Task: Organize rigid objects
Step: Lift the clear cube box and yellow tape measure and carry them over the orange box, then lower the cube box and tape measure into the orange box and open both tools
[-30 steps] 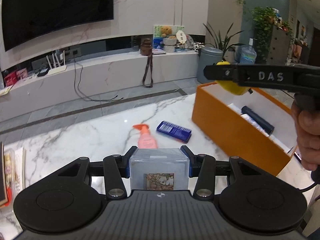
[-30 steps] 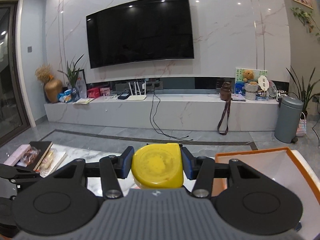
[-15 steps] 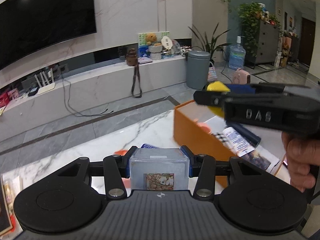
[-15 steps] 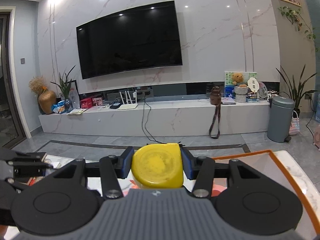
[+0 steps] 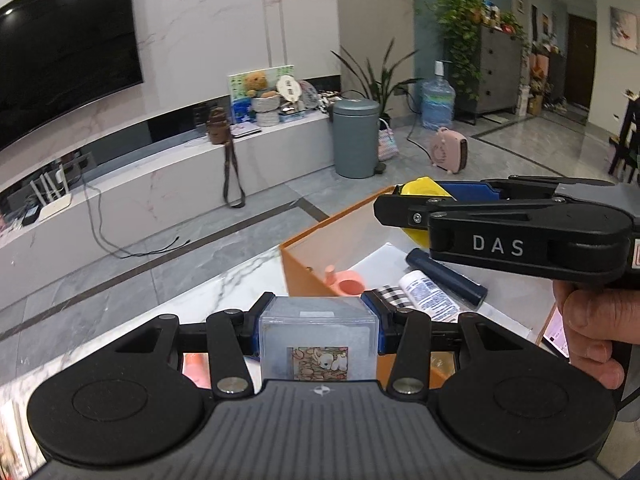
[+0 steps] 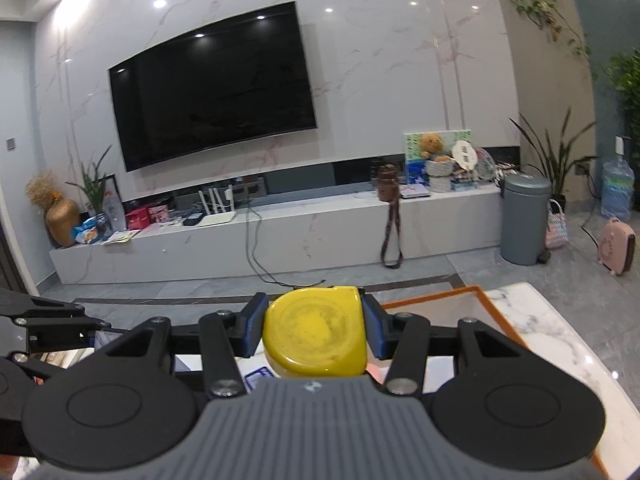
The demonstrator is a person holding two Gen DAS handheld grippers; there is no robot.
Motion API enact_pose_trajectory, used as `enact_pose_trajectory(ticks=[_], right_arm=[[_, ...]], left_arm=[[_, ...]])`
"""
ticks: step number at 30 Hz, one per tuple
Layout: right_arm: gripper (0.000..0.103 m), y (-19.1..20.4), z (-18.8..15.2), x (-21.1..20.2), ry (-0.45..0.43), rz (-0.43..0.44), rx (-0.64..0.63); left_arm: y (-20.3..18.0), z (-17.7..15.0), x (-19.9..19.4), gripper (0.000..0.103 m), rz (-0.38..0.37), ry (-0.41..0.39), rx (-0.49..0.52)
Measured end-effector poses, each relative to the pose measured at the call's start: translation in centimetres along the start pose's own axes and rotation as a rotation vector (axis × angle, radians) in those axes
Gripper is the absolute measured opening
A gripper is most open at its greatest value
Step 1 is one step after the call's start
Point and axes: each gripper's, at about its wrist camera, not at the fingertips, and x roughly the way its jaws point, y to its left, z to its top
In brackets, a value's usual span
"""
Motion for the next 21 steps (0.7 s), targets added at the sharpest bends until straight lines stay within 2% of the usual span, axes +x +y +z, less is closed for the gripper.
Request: enact_pose_trajectory(ticks=[14,21], right_arm=[[0.052,-5.2,-0.1,1.5,0.101,-0.161,0.080],[0.052,-9.5,-0.6,1.9,0.179,-0.228,0.122]], left_arm=[[-4.5,1.9,4.8,0.053,-0.073,0.044,0.094],[-6.1,1.7,8.1,0.053,-0.125,0.121,0.133]])
